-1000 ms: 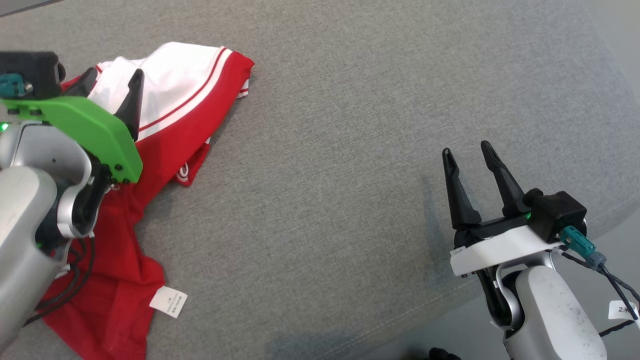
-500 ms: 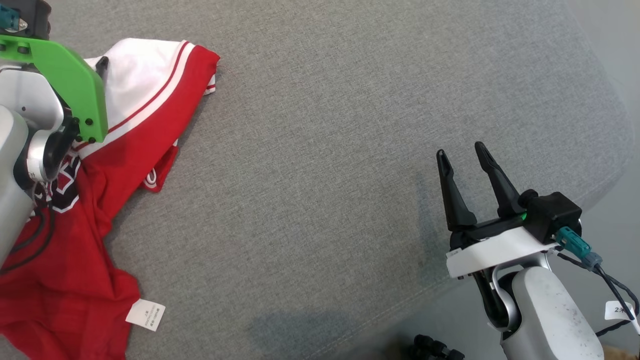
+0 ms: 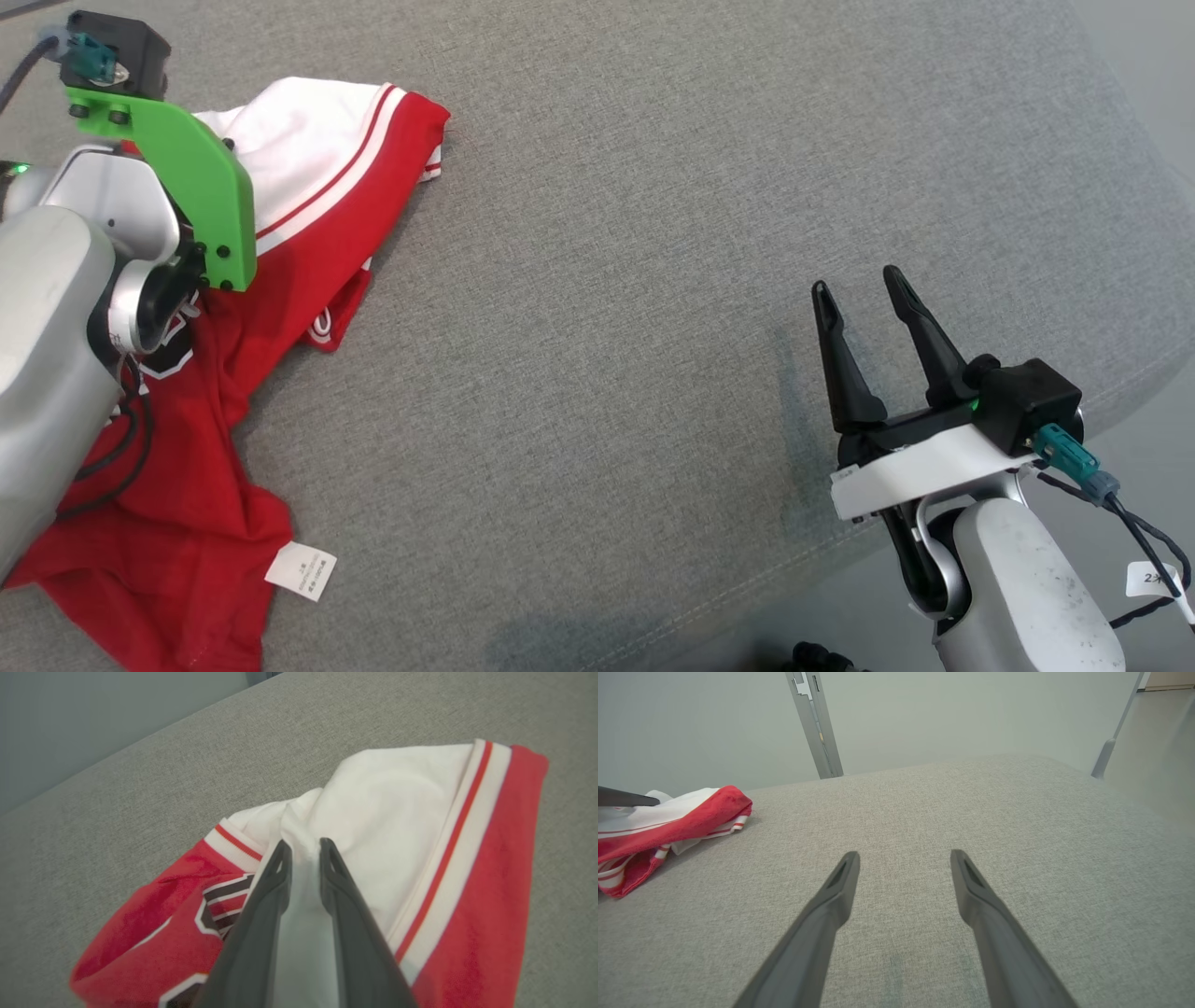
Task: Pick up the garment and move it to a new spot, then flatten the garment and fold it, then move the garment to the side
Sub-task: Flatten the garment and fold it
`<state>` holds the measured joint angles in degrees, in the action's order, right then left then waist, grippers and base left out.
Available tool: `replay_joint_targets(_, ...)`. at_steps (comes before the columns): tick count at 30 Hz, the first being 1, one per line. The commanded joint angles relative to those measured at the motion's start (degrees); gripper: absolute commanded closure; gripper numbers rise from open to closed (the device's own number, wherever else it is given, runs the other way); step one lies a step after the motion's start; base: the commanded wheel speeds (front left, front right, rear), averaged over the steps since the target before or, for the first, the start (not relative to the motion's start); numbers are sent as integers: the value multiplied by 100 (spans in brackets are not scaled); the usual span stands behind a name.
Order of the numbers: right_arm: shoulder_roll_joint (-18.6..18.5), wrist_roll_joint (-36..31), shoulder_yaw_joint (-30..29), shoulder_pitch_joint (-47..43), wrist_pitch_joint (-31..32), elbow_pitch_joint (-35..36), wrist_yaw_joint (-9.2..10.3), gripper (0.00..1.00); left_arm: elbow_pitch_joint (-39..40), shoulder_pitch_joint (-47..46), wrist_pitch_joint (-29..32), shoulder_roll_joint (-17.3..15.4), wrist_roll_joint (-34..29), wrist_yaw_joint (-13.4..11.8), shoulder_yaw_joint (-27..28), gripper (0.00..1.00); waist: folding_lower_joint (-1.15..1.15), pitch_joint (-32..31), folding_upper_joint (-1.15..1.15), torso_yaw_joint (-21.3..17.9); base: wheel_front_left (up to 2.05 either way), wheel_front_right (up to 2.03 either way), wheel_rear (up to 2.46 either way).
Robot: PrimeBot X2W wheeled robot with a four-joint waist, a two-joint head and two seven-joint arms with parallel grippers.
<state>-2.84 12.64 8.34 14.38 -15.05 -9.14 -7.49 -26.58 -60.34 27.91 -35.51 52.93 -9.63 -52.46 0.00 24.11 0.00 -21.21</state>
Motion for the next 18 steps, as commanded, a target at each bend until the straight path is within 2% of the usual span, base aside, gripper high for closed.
replay_joint_targets(1,-12,-46,-1,37,-18,-4,-1,0,-16,84,3,40,28,64,-27,100,0,-9,0,10,0,0,0)
replay_joint_targets(5,-11,-45,-30,17,-18,-19,-1,0,-26,149,19,132,101,161,-65,100,0,-37,0,23,0,0,0)
replay_joint_targets(9,-11,-11,-51,-5,-17,-42,-1,0,101,98,-266,227,23,197,-42,100,0,-91,0,23,0,0,0)
replay_joint_targets(13,-11,-25,-104,-59,-18,-57,-1,0,494,65,-586,523,-196,243,-193,100,0,-169,0,74,0,0,0)
replay_joint_targets(18,-11,-3,-83,-88,-17,-91,-1,0,955,447,-685,1003,-330,354,-645,100,0,-314,0,104,0,0,0)
